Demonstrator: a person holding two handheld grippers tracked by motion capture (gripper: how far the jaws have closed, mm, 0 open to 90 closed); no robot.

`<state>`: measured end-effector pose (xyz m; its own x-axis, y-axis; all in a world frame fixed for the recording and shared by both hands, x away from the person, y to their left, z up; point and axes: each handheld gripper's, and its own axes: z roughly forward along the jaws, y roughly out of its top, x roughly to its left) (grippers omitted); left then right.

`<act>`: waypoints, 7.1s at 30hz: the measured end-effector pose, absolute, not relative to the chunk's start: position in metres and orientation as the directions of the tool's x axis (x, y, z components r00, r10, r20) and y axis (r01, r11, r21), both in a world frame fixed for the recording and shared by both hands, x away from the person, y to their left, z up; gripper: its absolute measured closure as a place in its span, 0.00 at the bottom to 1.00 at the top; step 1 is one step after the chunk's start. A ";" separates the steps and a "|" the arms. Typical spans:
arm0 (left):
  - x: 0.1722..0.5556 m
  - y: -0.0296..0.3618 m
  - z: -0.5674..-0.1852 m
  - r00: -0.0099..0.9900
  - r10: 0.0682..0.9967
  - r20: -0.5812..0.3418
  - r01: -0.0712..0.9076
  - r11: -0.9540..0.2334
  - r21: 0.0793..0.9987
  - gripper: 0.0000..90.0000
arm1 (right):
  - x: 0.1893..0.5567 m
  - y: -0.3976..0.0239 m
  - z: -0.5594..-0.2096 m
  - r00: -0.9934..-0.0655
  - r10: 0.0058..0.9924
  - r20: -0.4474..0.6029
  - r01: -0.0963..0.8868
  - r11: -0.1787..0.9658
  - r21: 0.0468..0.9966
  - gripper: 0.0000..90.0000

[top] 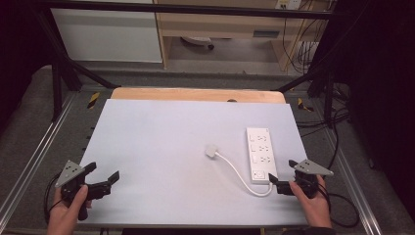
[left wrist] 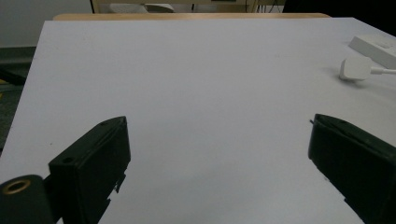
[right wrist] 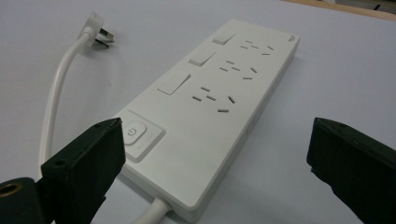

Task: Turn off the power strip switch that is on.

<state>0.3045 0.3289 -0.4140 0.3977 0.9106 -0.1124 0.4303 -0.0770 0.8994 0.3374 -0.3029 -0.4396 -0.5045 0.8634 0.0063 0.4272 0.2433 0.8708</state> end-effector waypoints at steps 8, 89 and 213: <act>0.305 0.329 -0.414 0.391 0.912 -0.126 0.431 -0.061 0.900 0.06 | 0.336 -0.304 -0.437 -0.485 0.875 0.007 0.388 0.208 0.898 0.05; 0.308 0.321 -0.416 0.425 0.896 -0.124 0.452 -0.091 0.887 0.06 | 0.382 -0.249 -0.380 -0.394 0.919 -0.031 0.310 0.164 0.936 0.24; 0.308 0.317 -0.416 0.445 0.889 -0.108 0.453 -0.119 0.883 0.06 | 0.405 -0.234 -0.434 -0.443 0.895 0.054 0.577 0.239 0.781 1.00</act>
<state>0.3085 0.3174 -0.4161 0.4447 0.8891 -0.1083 0.4534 -0.1192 0.8833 0.4047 -0.2335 -0.4337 -0.4431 0.8948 0.0538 0.5770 0.2388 0.7810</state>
